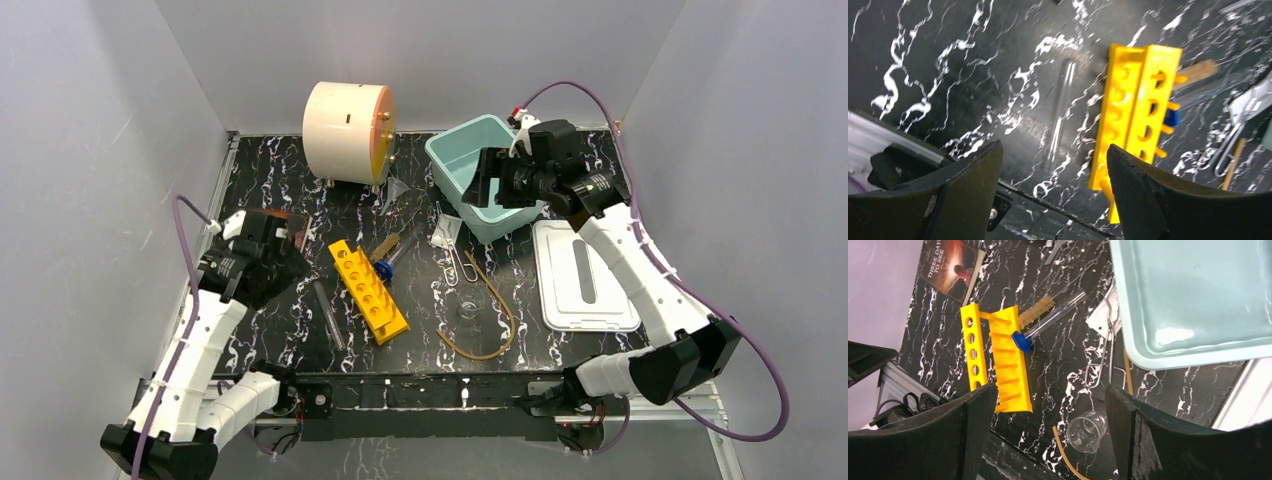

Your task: Organize the chemistry lab equipment

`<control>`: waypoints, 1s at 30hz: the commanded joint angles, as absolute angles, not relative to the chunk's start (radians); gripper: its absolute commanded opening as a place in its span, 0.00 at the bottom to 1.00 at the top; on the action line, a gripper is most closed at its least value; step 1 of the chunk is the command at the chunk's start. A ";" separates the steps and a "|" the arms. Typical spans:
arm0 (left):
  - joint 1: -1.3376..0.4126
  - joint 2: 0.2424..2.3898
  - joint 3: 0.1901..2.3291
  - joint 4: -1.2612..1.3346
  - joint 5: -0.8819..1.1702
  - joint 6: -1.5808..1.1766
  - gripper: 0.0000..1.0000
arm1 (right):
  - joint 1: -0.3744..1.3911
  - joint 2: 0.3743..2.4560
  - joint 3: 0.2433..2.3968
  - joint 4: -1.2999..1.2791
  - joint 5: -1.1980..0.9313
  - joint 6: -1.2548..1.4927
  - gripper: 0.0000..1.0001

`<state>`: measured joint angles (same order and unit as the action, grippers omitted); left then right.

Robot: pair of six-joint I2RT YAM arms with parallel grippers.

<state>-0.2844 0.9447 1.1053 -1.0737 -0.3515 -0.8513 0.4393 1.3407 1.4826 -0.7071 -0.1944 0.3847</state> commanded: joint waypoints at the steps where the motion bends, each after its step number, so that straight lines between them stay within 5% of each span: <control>1: -0.286 0.910 0.994 -1.138 -0.343 -0.957 0.73 | 0.497 1.305 1.511 -0.598 -0.106 0.421 0.86; 13: -0.284 1.048 0.754 -0.761 -0.154 -0.880 0.77 | 0.714 1.279 1.433 -0.437 -0.010 0.444 0.86; 20: -0.282 1.134 0.703 -0.622 -0.133 -0.859 0.60 | 0.775 1.301 1.419 -0.417 0.047 0.476 0.86; 30: -0.282 1.221 0.697 -0.608 -0.121 -0.834 0.47 | 0.793 1.301 1.389 -0.402 0.089 0.516 0.85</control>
